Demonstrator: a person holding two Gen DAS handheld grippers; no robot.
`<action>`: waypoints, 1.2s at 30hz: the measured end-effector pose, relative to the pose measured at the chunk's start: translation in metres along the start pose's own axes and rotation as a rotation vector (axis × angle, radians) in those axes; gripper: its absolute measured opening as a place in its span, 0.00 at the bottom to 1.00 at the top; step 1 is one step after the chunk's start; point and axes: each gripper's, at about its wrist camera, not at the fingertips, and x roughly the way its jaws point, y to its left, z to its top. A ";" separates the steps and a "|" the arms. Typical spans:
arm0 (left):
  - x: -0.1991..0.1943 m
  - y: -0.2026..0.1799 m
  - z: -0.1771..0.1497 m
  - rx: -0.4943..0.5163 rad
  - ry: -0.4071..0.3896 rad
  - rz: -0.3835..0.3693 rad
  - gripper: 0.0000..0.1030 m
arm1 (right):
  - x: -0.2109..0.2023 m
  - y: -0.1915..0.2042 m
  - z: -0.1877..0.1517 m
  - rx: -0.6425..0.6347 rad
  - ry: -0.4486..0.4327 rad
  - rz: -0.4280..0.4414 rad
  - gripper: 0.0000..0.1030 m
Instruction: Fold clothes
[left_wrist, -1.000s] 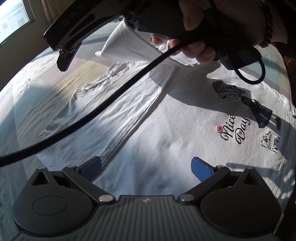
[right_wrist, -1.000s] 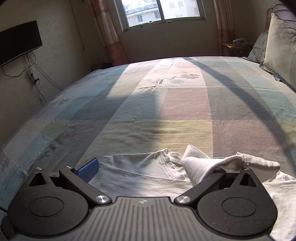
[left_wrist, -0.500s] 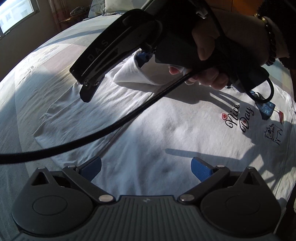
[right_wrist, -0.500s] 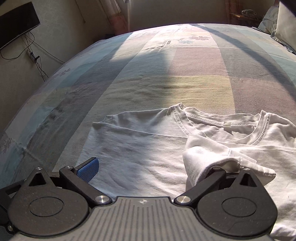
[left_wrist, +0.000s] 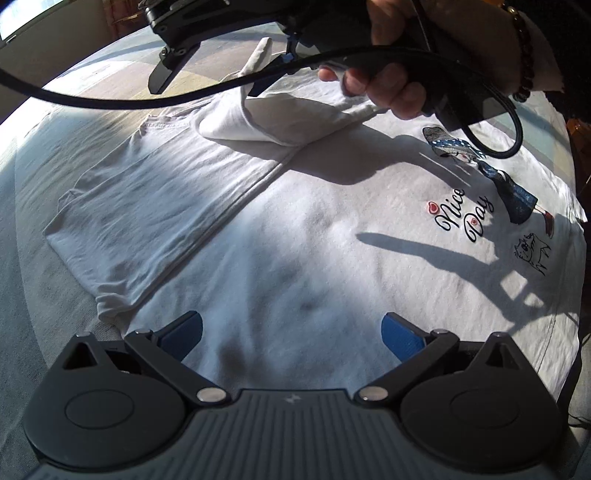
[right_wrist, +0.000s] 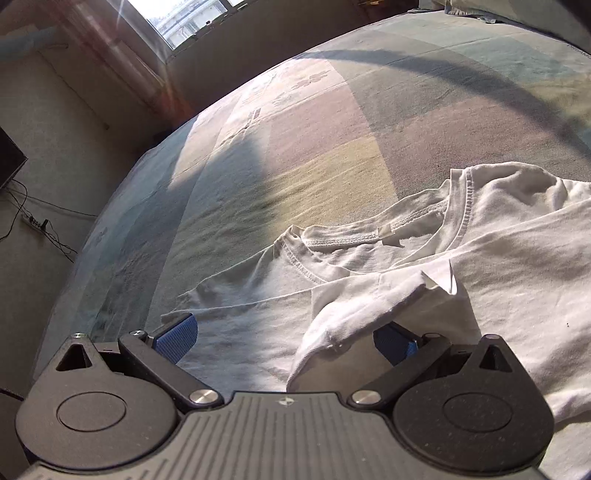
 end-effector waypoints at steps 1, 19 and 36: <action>0.000 0.000 -0.001 0.000 0.000 -0.002 0.99 | 0.004 0.011 -0.001 -0.052 0.012 0.019 1.00; 0.003 0.006 -0.016 -0.027 0.045 0.038 0.99 | -0.034 0.018 0.004 -0.211 0.017 -0.063 1.00; 0.032 0.027 0.098 -0.054 -0.106 0.116 0.99 | -0.093 -0.122 -0.028 -0.143 0.010 -0.445 1.00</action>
